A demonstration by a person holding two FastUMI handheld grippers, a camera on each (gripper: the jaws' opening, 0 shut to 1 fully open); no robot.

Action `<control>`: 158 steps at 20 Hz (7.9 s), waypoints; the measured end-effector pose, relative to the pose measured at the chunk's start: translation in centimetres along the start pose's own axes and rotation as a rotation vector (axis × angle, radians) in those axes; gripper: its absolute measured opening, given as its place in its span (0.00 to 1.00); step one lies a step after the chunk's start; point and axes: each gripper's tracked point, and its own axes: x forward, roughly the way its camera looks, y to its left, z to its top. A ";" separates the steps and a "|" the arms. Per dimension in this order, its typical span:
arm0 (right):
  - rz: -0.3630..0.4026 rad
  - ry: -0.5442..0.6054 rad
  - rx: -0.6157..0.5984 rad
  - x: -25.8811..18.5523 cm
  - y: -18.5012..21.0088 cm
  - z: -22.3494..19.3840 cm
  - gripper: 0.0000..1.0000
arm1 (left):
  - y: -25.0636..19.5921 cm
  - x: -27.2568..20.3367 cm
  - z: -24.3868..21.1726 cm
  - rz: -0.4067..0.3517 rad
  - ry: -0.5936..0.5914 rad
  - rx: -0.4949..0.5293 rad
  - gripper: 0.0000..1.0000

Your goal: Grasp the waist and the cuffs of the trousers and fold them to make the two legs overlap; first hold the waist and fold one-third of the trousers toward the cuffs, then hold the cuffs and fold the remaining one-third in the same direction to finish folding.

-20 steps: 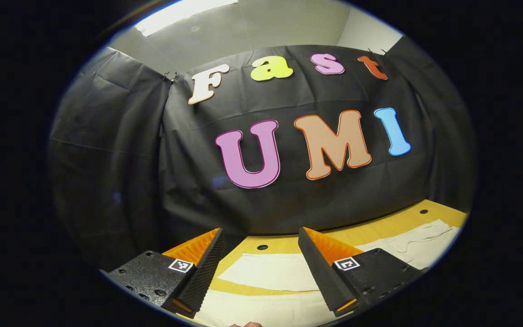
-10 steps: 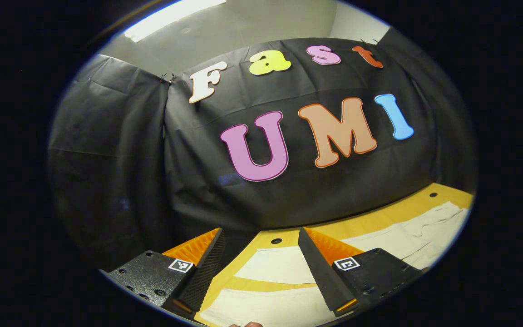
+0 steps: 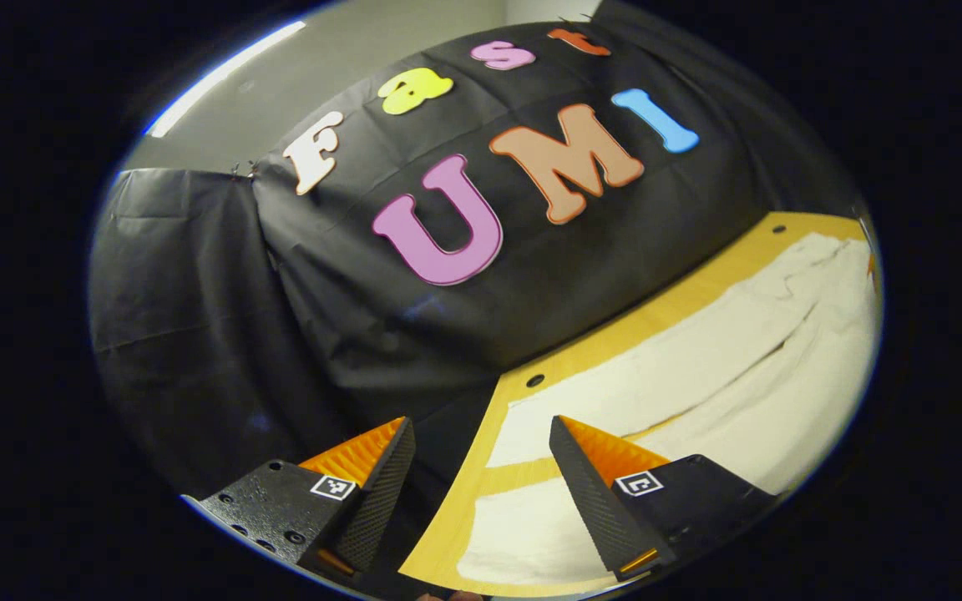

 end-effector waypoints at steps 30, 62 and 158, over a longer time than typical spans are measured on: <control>-0.062 0.018 -0.011 0.1 -0.1 0.2 0.10 | -10.3 -3.9 -19.1 -0.586 0.352 0.544 0.81; -0.280 -0.175 0.156 -5.7 -13.9 3.8 0.10 | -3.5 7.3 -6.6 -0.223 0.352 0.353 0.00; -0.139 -0.227 1.541 2.9 -24.3 6.4 0.15 | -16.8 9.0 17.8 -0.396 -0.072 -0.350 0.96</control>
